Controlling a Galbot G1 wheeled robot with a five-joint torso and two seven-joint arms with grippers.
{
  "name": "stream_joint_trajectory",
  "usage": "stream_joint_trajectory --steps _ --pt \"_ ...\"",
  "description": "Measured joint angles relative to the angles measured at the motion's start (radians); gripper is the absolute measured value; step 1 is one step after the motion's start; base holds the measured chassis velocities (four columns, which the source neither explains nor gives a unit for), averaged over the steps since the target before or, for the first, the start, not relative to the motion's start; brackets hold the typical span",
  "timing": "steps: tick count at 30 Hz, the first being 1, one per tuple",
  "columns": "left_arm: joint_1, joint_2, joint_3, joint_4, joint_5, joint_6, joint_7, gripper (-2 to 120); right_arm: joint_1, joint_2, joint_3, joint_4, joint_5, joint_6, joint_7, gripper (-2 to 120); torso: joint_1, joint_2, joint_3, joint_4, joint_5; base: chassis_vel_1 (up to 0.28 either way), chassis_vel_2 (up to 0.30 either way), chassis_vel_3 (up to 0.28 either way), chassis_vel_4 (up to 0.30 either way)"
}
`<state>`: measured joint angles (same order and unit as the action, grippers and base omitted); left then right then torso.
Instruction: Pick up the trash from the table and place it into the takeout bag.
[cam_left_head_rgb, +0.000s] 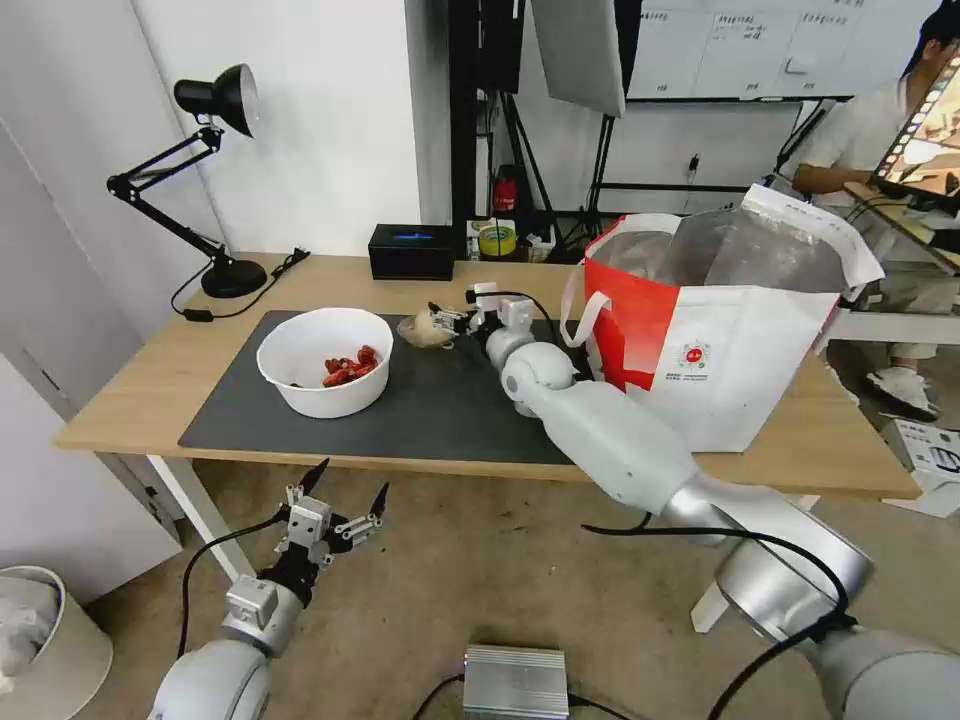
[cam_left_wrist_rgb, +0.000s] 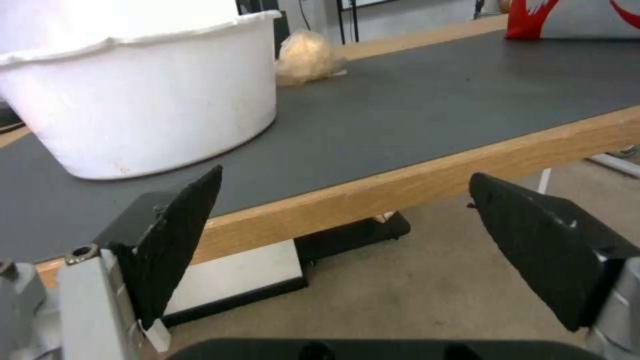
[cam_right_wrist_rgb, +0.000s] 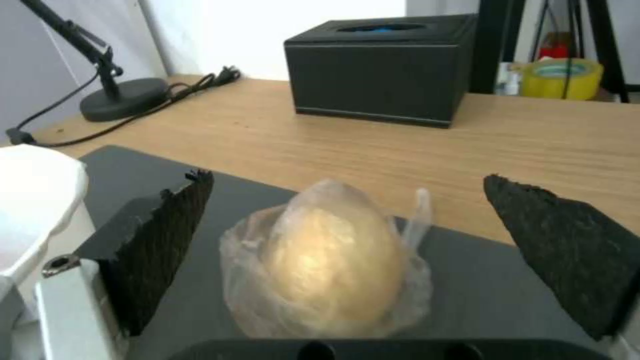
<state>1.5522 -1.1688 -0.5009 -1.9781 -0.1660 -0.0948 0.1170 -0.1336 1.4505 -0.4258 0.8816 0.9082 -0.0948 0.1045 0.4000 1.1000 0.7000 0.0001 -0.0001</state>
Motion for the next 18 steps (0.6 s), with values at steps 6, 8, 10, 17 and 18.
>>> stream_joint_trajectory --steps 6,8,10,17,18 --pt "0.004 -0.005 -0.001 -0.002 0.004 -0.001 0.0 100 0.045 0.068 -0.011 -0.136 -0.031 0.012 -0.05 100 0.0 0.0 0.0 0.0 0.0001 0.0 0.0 0.0 0.0" --pt "0.005 -0.007 -0.002 -0.003 0.004 -0.001 0.0 100 0.054 0.079 -0.014 -0.164 -0.038 0.014 -0.064 100 0.0 0.0 0.0 -0.0001 0.0 0.0 0.0 0.0 0.0" --pt "0.009 -0.011 -0.003 -0.005 0.005 -0.003 0.0 100 0.065 0.093 -0.019 -0.201 -0.048 0.016 -0.09 100 0.0 0.0 0.0 -0.0001 0.0 0.0 0.0 0.0 0.0" --pt "0.01 -0.019 -0.002 -0.004 0.013 -0.004 0.0 100 0.089 0.121 -0.023 -0.267 -0.067 0.016 -0.136 100 0.0 0.0 0.0 0.0 0.0001 0.0 0.0 0.0 0.0" --pt "0.009 -0.021 -0.001 -0.005 0.015 -0.004 0.0 100 0.093 0.123 -0.023 -0.275 -0.071 0.016 -0.141 100 0.0 0.0 0.0 0.0 0.0 0.0 0.0 0.0 0.0"
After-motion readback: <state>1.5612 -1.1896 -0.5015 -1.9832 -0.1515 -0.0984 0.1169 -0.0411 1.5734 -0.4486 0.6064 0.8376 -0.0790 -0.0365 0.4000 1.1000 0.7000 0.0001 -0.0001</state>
